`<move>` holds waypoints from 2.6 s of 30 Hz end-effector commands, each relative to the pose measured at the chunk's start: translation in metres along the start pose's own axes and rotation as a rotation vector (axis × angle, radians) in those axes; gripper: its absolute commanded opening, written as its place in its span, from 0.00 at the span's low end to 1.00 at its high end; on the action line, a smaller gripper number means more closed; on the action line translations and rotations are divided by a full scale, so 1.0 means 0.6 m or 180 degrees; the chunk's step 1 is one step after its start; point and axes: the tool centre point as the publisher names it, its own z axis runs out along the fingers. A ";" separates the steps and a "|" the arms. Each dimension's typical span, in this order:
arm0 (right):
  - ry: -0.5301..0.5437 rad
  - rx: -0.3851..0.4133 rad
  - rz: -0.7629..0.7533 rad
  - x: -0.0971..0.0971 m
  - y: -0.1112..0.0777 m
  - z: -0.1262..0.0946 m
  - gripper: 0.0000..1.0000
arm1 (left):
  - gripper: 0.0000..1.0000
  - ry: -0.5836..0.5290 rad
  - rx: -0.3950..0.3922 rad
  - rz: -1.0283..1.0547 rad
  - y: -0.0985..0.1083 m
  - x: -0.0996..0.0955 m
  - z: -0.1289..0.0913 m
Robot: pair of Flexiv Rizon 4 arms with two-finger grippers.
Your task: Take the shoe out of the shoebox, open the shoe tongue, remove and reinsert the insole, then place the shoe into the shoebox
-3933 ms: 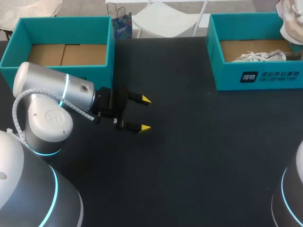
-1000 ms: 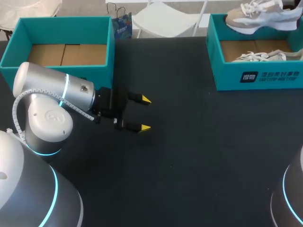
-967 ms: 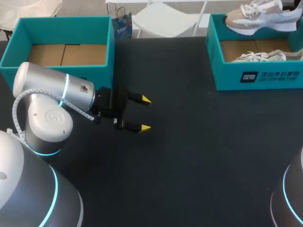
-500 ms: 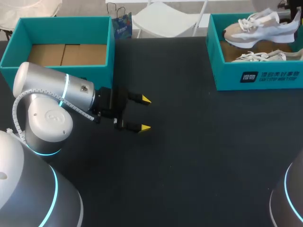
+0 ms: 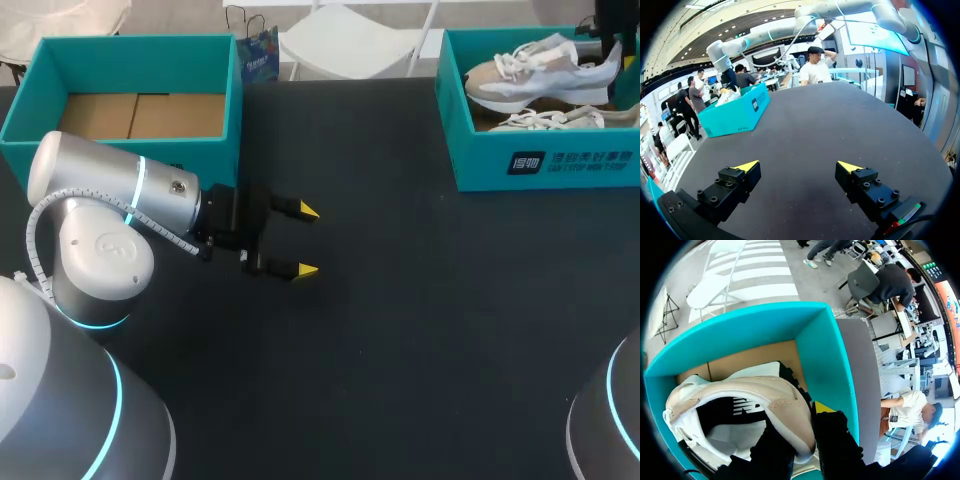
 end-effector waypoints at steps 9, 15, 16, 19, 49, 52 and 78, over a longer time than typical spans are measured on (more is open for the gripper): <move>-0.0015 0.0126 -0.0003 0.027 0.027 0.045 0.00 | 1.00 0.0003 -0.0011 0.0002 -0.001 0.000 0.001; -0.0022 0.0156 0.0013 0.031 0.023 0.062 0.00 | 1.00 0.0003 -0.0011 0.0002 -0.001 0.000 0.001; -0.0040 0.0157 0.0003 0.032 0.023 0.067 0.00 | 1.00 0.0003 -0.0011 0.0002 -0.001 0.000 0.001; -0.0041 0.0152 0.0004 0.032 0.022 0.067 0.00 | 1.00 0.0003 -0.0011 0.0002 -0.001 0.000 0.001; 0.0157 -0.0070 0.0095 0.005 -0.006 -0.033 0.65 | 1.00 0.0003 -0.0011 0.0002 -0.001 0.000 0.001; 0.0382 -0.0084 0.0145 0.002 -0.025 -0.067 0.64 | 1.00 0.0003 -0.0011 0.0002 -0.001 0.000 0.001; 0.1077 -0.0162 0.0003 0.020 -0.168 -0.213 1.00 | 1.00 0.0003 -0.0011 0.0002 -0.001 0.000 0.001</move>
